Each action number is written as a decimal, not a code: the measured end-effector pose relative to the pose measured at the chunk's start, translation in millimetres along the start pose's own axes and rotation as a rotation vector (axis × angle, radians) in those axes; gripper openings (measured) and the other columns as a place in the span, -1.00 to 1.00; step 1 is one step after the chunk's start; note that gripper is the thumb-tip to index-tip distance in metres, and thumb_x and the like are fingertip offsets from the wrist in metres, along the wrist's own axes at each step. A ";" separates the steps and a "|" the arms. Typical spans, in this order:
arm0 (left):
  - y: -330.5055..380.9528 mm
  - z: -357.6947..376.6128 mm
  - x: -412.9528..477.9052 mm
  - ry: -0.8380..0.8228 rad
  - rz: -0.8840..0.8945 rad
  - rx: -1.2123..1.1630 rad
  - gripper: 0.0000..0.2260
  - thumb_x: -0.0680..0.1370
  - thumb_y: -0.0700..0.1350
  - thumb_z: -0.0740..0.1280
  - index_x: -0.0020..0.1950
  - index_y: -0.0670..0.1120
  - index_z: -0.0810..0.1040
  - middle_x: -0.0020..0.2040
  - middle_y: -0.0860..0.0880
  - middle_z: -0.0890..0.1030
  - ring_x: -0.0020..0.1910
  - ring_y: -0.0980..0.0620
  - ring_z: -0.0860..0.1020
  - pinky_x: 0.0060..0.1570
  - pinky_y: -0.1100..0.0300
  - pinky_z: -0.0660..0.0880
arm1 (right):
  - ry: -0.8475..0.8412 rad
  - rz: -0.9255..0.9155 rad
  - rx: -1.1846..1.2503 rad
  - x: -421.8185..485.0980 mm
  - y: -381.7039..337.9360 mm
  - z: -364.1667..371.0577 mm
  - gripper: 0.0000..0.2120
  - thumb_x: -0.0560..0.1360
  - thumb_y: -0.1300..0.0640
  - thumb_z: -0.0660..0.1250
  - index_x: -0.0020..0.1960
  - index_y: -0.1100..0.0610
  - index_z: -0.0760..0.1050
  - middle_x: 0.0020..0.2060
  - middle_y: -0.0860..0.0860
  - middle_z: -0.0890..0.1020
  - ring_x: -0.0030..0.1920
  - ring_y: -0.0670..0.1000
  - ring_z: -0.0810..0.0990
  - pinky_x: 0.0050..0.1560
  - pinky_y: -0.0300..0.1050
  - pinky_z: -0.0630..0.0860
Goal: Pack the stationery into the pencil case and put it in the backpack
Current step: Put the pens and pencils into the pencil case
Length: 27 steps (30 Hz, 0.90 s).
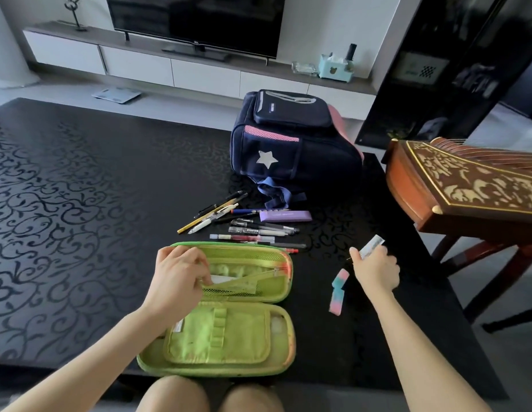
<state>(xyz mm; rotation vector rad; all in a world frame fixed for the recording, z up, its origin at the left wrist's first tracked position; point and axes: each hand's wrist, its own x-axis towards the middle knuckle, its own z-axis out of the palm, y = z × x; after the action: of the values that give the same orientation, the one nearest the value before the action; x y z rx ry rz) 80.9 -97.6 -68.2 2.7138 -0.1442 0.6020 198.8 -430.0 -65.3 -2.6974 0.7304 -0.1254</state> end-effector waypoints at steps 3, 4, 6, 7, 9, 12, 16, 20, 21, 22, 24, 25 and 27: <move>1.4 1.6 2.9 -0.015 -0.009 0.005 -0.70 0.15 -0.38 0.28 -0.48 0.04 0.55 -0.27 0.14 0.56 -0.14 -0.07 0.54 -0.04 0.26 0.08 | 0.002 0.013 0.081 10.2 -9.6 3.6 -0.53 0.45 0.08 0.40 0.21 0.33 0.36 0.09 0.30 0.55 0.08 0.28 0.52 -0.05 0.07 0.49; 1.3 2.1 3.3 -0.023 -0.017 0.007 -0.69 0.16 -0.41 0.30 -0.48 0.03 0.56 -0.26 0.13 0.56 -0.13 -0.07 0.54 -0.03 0.25 0.08 | -0.006 0.004 0.099 12.5 -14.0 4.3 -0.61 0.44 0.17 0.39 0.18 0.34 0.38 0.06 0.28 0.57 0.07 0.27 0.54 -0.08 0.04 0.48; 0.9 2.8 3.8 -0.039 -0.035 0.011 -0.67 0.16 -0.44 0.35 -0.46 0.02 0.56 -0.25 0.13 0.57 -0.11 -0.08 0.54 -0.01 0.22 0.10 | -0.038 0.024 0.137 13.2 -22.7 2.6 -0.74 0.43 0.29 0.37 0.09 0.33 0.45 0.00 0.25 0.60 0.01 0.25 0.58 -0.16 0.00 0.48; 1.1 2.0 4.0 -0.045 -0.040 0.013 -0.69 0.17 -0.42 0.35 -0.46 0.02 0.57 -0.26 0.12 0.57 -0.12 -0.08 0.54 -0.01 0.20 0.13 | -0.066 0.044 0.151 12.1 -25.7 0.7 -0.77 0.43 0.31 0.36 0.06 0.33 0.47 -0.02 0.24 0.61 -0.01 0.25 0.59 -0.18 -0.01 0.48; 2.5 -0.7 3.5 -0.051 -0.055 0.026 -0.77 0.24 -0.32 0.27 -0.44 0.02 0.57 -0.30 0.10 0.58 -0.19 -0.07 0.55 -0.03 0.13 0.21 | -0.128 0.062 0.159 11.8 -27.7 -1.0 -0.82 0.44 0.33 0.33 0.04 0.31 0.49 -0.05 0.23 0.61 -0.04 0.23 0.60 -0.21 -0.05 0.47; 5.9 -3.3 0.7 -0.066 -0.135 0.041 -0.75 0.31 -0.21 0.16 -0.38 0.01 0.60 -0.34 0.08 0.58 -0.26 -0.05 0.54 -0.13 0.10 0.26 | -0.194 -0.012 0.114 4.1 -26.6 -3.0 -0.93 0.47 0.31 0.26 -0.12 0.25 0.52 -0.22 0.16 0.61 -0.23 0.15 0.58 -0.35 -0.14 0.44; 7.3 -6.5 0.1 -0.093 -0.230 -0.006 -0.72 0.31 -0.18 0.11 -0.32 -0.04 0.63 -0.33 0.04 0.62 -0.28 -0.05 0.54 -0.19 0.14 0.28 | -0.043 -0.332 -0.095 -21.2 -29.4 4.4 -0.73 0.48 0.29 0.21 -0.35 0.07 0.46 -0.28 0.07 0.58 -0.26 0.05 0.39 -0.35 -0.13 0.30; 5.9 -13.4 4.3 -0.133 -0.247 -0.028 -0.78 0.45 -0.10 0.19 -0.26 -0.15 0.57 -0.33 -0.06 0.61 -0.31 -0.11 0.52 -0.31 0.11 0.47 | 0.046 -0.473 -0.190 -38.2 -41.8 11.4 -0.89 0.53 0.12 0.26 0.00 0.09 0.54 -0.02 0.07 0.61 -0.02 0.11 0.50 -0.10 -0.08 0.39; 5.5 -16.0 6.5 -0.157 -0.246 -0.008 -0.81 0.49 -0.08 0.24 -0.20 -0.16 0.56 -0.30 -0.07 0.61 -0.28 -0.13 0.53 -0.29 0.10 0.46 | 0.000 -0.460 -0.172 -35.8 -41.2 13.6 -0.79 0.53 0.07 0.28 0.13 0.11 0.50 0.04 0.08 0.60 0.06 0.13 0.51 -0.02 -0.05 0.41; 4.8 -17.7 9.9 -0.184 -0.239 0.008 -0.83 0.52 -0.07 0.26 -0.11 -0.15 0.55 -0.26 -0.09 0.62 -0.24 -0.14 0.54 -0.26 0.10 0.46 | -0.079 -0.437 -0.135 -33.1 -40.0 12.6 -0.70 0.53 0.05 0.28 0.23 0.11 0.44 0.10 0.08 0.59 0.11 0.14 0.50 0.04 -0.02 0.41; 3.8 -19.2 18.4 -0.263 -0.224 0.048 -0.80 0.56 -0.04 0.24 0.05 -0.15 0.50 -0.23 -0.11 0.61 -0.25 -0.15 0.52 -0.25 0.10 0.46 | -0.204 -0.476 -0.093 -27.9 -36.1 9.0 -0.63 0.53 0.03 0.28 0.32 0.03 0.39 0.15 0.08 0.56 0.14 0.14 0.47 0.10 -0.01 0.40; 3.4 -18.9 23.0 -0.304 -0.211 0.080 -0.78 0.56 -0.02 0.23 0.09 -0.15 0.46 -0.26 -0.10 0.58 -0.28 -0.13 0.48 -0.28 0.10 0.44 | -0.224 -0.560 -0.122 -25.7 -35.0 7.2 -0.62 0.52 0.03 0.29 0.32 -0.03 0.39 0.14 0.06 0.55 0.13 0.12 0.46 0.10 -0.03 0.40; 2.5 -15.1 31.2 -0.383 -0.166 0.164 -0.75 0.56 -0.01 0.23 0.10 -0.16 0.39 -0.31 -0.06 0.49 -0.32 -0.10 0.42 -0.31 0.11 0.38 | -0.250 -0.787 -0.250 -25.4 -35.5 4.4 -0.62 0.49 0.04 0.33 0.29 -0.13 0.41 0.11 0.01 0.52 0.10 0.08 0.44 0.10 -0.06 0.38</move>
<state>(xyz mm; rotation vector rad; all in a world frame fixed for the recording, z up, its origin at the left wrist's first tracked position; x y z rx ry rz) 102.8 -95.0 -41.3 2.9337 0.0369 0.0434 194.4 -387.2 -56.9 -2.9979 -0.4380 0.1246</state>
